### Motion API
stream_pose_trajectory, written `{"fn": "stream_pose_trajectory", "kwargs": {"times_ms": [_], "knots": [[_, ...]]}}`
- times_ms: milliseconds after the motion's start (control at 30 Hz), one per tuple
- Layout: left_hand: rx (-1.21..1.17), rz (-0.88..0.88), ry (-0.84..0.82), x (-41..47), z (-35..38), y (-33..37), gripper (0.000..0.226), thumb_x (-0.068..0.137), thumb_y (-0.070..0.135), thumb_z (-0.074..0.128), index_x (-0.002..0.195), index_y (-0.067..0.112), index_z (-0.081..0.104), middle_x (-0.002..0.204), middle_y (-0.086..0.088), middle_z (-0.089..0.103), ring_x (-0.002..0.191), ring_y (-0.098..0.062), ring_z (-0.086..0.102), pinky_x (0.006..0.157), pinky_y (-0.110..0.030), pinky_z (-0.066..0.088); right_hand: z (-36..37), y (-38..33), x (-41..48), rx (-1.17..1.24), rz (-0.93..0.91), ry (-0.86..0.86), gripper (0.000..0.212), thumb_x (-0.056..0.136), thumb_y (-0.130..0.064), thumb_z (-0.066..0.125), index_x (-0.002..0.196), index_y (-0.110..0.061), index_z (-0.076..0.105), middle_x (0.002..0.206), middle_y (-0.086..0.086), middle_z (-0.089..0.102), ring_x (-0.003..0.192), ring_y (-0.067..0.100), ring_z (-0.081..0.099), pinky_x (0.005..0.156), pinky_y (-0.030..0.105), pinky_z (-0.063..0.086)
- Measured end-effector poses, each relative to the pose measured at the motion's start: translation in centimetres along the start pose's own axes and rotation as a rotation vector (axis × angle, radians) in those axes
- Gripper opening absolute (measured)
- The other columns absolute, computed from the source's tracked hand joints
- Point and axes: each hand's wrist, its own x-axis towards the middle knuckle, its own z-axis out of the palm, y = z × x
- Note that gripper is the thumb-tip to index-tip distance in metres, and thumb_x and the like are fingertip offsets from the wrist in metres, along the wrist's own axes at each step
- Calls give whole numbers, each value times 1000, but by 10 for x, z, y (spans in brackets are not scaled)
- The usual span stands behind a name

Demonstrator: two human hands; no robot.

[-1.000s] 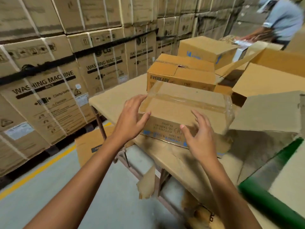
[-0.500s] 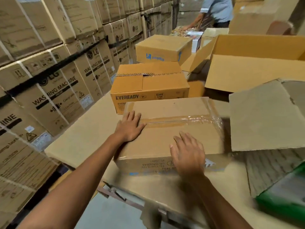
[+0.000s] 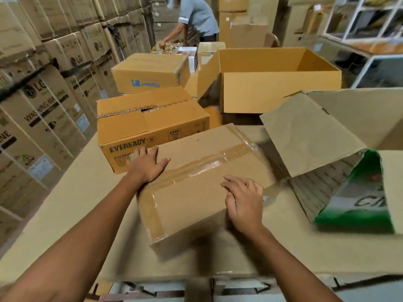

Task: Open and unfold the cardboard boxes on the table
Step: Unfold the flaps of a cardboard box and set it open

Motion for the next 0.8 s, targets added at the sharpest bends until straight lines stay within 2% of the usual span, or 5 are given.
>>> {"fn": "stream_pose_trajectory", "kwargs": {"times_ms": [167,300,467,567,800], "knots": [[162,-47,78,-64,1,-12,81,80,88,19,123,26,48,132,-17,47,125,-35,40,93,-56,37,-20,25,-1,11,203,-126,45,95,-30,33,126,-34,65,149,-3,48,141,23,34,115,52,19],[17,-17,110,-110,6,-23,73,83,83,29,113,18,44,121,-19,49,113,-39,50,84,-49,48,-33,16,-5,197,475,-98,49,103,-42,32,145,-25,51,158,6,36,147,28,27,117,42,24],[45,34,89,-145,7,-33,67,86,80,26,107,16,33,105,-18,64,96,-39,63,71,-41,46,-24,-5,-38,767,996,79,56,97,-59,35,112,-16,68,111,6,70,106,26,64,101,43,48],[46,52,40,-163,12,-33,77,88,78,20,123,12,36,108,-18,67,97,-38,64,73,-41,48,-37,-18,-70,805,1144,147,33,105,-29,41,87,-11,63,78,3,62,73,16,58,65,21,47],[20,246,34,-199,16,-17,75,94,71,18,157,32,9,166,-10,-1,138,-39,30,100,-47,42,-32,-23,-141,843,1391,86,23,93,-14,54,74,-5,64,69,14,62,65,28,58,68,41,46]]}}
